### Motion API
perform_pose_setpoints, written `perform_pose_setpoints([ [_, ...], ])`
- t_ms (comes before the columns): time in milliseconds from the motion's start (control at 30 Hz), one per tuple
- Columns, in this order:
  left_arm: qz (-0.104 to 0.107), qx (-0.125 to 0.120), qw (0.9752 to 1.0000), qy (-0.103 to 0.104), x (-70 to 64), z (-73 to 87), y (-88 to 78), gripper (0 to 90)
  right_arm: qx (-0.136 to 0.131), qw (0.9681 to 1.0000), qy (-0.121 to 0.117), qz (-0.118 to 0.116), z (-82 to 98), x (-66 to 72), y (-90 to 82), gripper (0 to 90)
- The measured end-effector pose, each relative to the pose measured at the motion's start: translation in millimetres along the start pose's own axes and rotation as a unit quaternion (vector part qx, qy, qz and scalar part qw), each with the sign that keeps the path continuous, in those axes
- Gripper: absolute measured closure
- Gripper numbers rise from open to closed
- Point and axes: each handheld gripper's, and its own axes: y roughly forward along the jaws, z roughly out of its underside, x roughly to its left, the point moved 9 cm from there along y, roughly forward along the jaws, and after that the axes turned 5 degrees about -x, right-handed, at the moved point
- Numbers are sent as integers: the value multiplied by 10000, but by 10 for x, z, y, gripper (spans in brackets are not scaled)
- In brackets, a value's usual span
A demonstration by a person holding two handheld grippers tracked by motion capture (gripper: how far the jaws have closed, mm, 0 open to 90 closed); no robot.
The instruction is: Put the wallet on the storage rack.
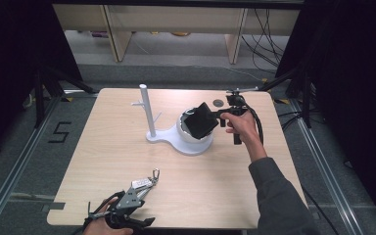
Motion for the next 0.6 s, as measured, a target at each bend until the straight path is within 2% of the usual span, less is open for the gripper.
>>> perform_pose_setpoints([
  [33, 5, 11, 10000, 66, 6, -1, -2, 335, 19, 10000, 23, 35, 4, 0, -27, 539],
  [67, 11, 17, 10000, 80, 6, 0, -2, 335, 9, 10000, -22, 46, 4, -22, -46, 542],
  [133, 60, 34, 9999, 81, -6, 3, -2, 335, 41, 10000, 39, 32, 11, -26, -62, 543],
  [200, 16, 34, 10000, 82, 3, 4, 0, 335, 34, 10000, 27, 8, 10, -33, -74, 542],
  [233, 81, 43, 9999, 81, -10, 5, -5, 335, 56, 9997, 227, -16, 13, 6, -103, 529],
  [267, 80, 33, 9999, 75, -10, 3, -4, 335, 56, 9997, 227, -16, 13, 6, -103, 529],
  [300, 56, 13, 10000, 65, -9, 0, -5, 335, 55, 9998, 175, -6, 9, -1, -119, 520],
  [367, -74, 40, 9999, 105, 27, 3, -10, 335, 88, 9996, 254, -31, 13, 21, -165, 520],
  [400, -4, 32, 9999, 112, 12, 1, -9, 335, -52, 10000, -84, -2, -11, -43, -178, 520],
  [433, 42, 10, 10000, 86, -3, -2, -5, 335, -47, 10000, 64, 7, -7, -44, -227, 514],
  [500, 91, 22, 9999, 92, -18, -2, -9, 335, -68, 10000, -2, 30, -9, -65, -243, 505],
  [533, 87, -1, 9999, 68, -23, -6, -6, 335, -37, 9999, 118, 66, 4, -59, -277, 500],
  [567, 94, 4, 9999, 81, -22, -7, -7, 335, -76, 9999, -41, 96, 3, -91, -293, 499],
  [600, 53, 7, 10000, 64, -16, -7, -8, 335, -63, 9999, 83, 92, 22, -67, -321, 498],
])
